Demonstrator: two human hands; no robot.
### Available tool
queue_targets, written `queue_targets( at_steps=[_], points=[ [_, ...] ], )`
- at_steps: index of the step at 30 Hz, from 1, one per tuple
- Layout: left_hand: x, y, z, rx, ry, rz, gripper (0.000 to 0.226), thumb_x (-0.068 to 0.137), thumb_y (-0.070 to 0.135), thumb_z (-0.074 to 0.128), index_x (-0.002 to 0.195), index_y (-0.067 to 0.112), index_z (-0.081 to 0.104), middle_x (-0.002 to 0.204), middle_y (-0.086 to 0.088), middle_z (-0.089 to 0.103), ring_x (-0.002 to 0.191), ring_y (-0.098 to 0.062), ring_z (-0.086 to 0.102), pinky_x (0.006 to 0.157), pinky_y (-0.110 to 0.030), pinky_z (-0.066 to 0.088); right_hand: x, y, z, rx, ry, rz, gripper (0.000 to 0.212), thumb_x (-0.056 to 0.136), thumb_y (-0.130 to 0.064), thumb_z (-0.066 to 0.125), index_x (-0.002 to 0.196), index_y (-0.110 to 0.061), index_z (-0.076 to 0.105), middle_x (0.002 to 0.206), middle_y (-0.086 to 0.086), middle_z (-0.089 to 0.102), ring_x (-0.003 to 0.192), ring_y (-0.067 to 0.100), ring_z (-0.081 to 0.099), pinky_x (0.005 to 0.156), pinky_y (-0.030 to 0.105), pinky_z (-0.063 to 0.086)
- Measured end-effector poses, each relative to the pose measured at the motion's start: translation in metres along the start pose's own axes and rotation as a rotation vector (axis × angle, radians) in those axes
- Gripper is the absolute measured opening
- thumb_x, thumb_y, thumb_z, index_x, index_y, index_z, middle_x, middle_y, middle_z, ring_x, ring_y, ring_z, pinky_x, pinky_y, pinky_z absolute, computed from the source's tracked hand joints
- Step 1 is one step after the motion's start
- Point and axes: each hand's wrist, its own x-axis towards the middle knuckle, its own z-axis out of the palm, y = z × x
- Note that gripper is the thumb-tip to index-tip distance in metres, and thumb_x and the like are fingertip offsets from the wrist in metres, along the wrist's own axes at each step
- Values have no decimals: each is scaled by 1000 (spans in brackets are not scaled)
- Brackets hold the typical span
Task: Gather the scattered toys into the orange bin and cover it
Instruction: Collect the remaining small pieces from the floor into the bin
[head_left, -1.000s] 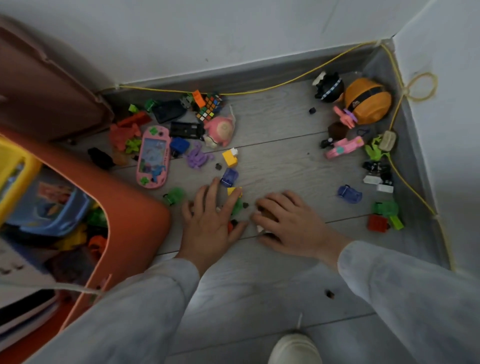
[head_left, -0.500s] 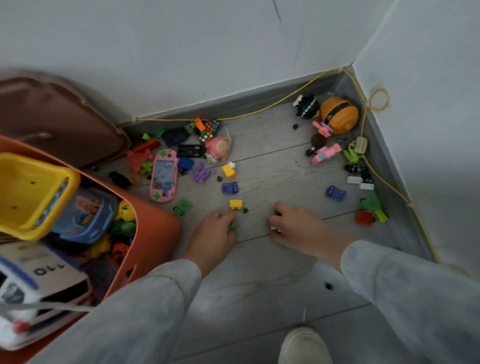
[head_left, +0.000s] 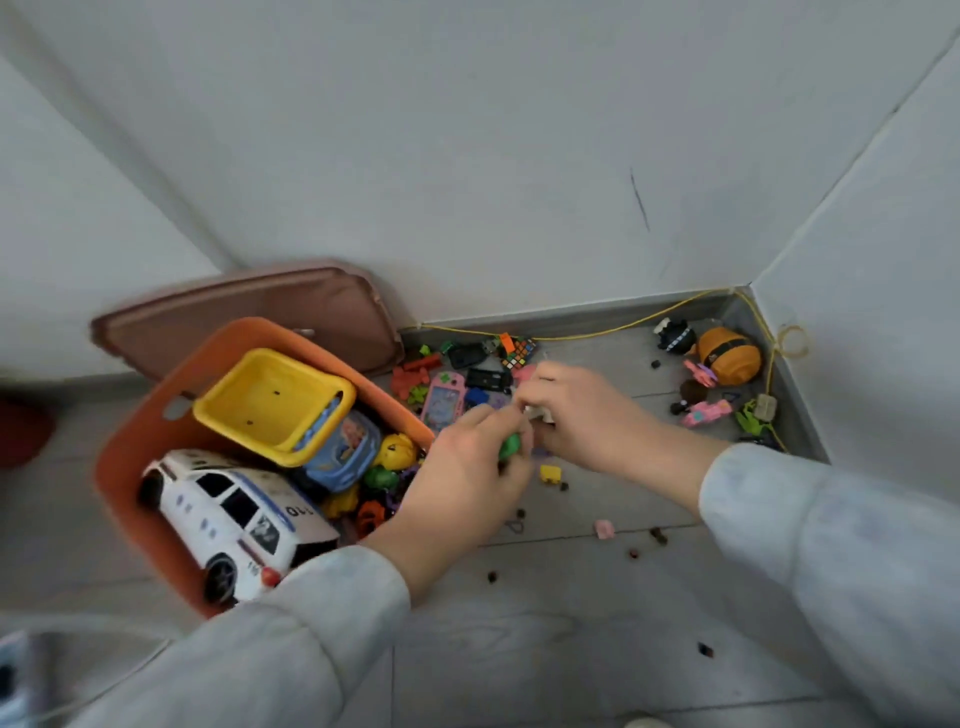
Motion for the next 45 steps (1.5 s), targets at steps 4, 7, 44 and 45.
queue_targets(
  at_steps=[4,7,44,45],
  points=[
    [-7,-22,-56,77,176,-120,11,79,14,55,82,24,53,81,4,54,76,-15,49,66,-27,33,41,-60,-21,117,86,-48,23,78,-16,64,99,-26,66,94,0,57,89,23,59,77,38,47],
    [-19,-52,-83,119,200,-337,14,84,14,57,94,24,59,90,2,56,82,-18,51,70,-31,36,63,-99,-12,218,105,-47,22,85,-14,59,104,-24,66,98,-1,56,90,20,56,77,35,42],
    [7,-36,110,196,-356,-351,65,83,22,61,144,23,40,140,-16,35,126,-41,42,107,-45,39,-148,142,50,-63,94,864,39,80,-26,57,116,-12,64,122,15,59,116,40,52,102,44,40],
    [4,-41,117,212,-393,-407,67,84,23,60,146,26,36,144,-17,30,130,-43,37,109,-46,36,-156,148,55,-46,91,936,42,83,-25,60,124,-12,59,129,17,53,118,42,50,103,44,40]
  ],
)
